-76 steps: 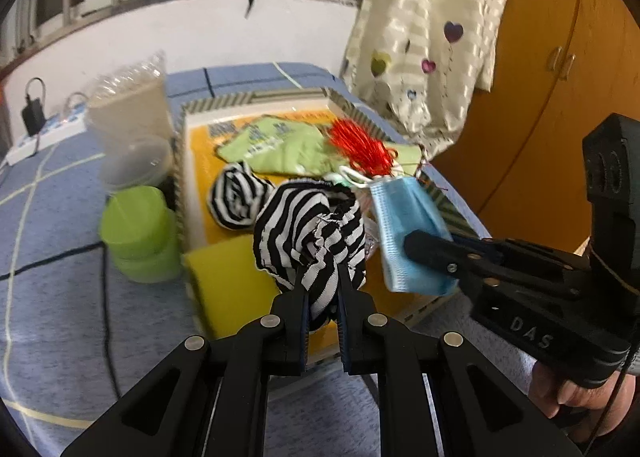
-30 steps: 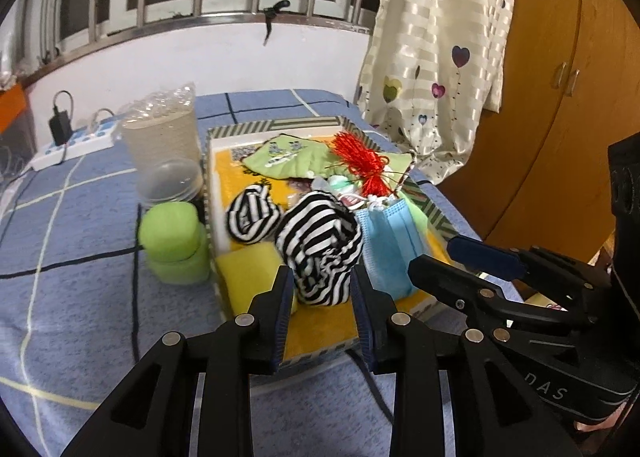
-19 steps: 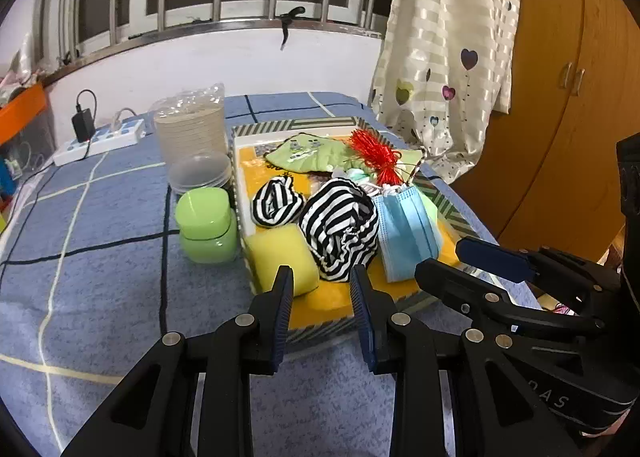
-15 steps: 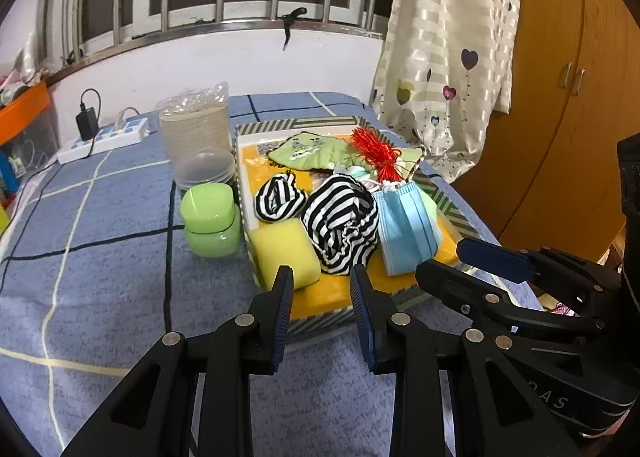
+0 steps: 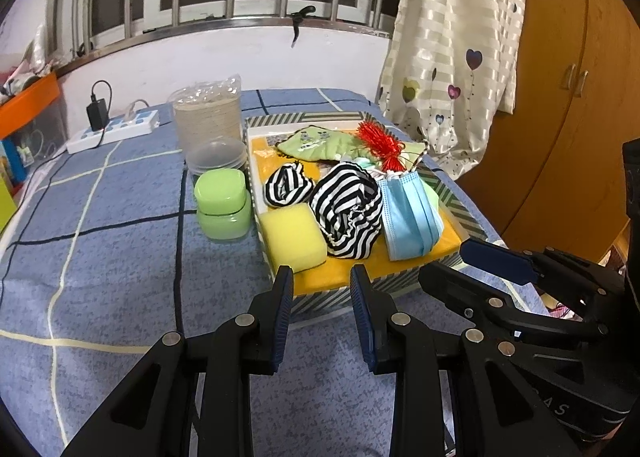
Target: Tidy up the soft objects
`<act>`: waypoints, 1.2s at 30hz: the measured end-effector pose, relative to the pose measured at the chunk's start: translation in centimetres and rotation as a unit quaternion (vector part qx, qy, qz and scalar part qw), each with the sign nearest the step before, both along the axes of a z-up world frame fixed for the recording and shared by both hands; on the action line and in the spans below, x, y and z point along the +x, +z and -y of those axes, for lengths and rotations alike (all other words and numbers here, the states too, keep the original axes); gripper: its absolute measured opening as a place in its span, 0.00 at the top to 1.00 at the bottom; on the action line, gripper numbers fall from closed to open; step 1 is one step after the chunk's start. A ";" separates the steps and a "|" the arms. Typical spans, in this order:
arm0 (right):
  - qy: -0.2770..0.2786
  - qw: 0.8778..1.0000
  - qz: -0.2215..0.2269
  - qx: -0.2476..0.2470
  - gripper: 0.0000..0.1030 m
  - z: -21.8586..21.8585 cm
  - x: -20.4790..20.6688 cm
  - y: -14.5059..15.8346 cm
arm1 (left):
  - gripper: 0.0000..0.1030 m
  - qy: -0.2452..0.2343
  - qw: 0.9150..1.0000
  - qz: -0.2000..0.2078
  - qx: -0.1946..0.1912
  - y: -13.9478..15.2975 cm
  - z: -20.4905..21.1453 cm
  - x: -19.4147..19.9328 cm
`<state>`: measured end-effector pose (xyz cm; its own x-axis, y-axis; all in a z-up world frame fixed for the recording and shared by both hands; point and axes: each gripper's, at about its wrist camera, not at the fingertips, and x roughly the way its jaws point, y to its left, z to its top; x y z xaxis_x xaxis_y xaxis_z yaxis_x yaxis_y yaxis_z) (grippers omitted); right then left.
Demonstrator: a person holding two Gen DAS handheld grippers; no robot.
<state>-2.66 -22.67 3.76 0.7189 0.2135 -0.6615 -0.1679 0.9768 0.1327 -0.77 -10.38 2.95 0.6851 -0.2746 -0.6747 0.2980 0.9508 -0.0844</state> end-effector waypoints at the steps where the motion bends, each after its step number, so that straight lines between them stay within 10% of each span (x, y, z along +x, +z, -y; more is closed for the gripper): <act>1: 0.000 1.000 0.000 0.000 0.57 0.0 0.0 0.0 | 0.73 0.000 1.000 -0.001 0.000 0.0 0.0 0.0; 36: -0.003 1.000 -0.025 0.005 0.57 0.2 0.8 -1.8 | 0.73 0.008 0.999 -0.026 0.017 -1.8 0.5 1.1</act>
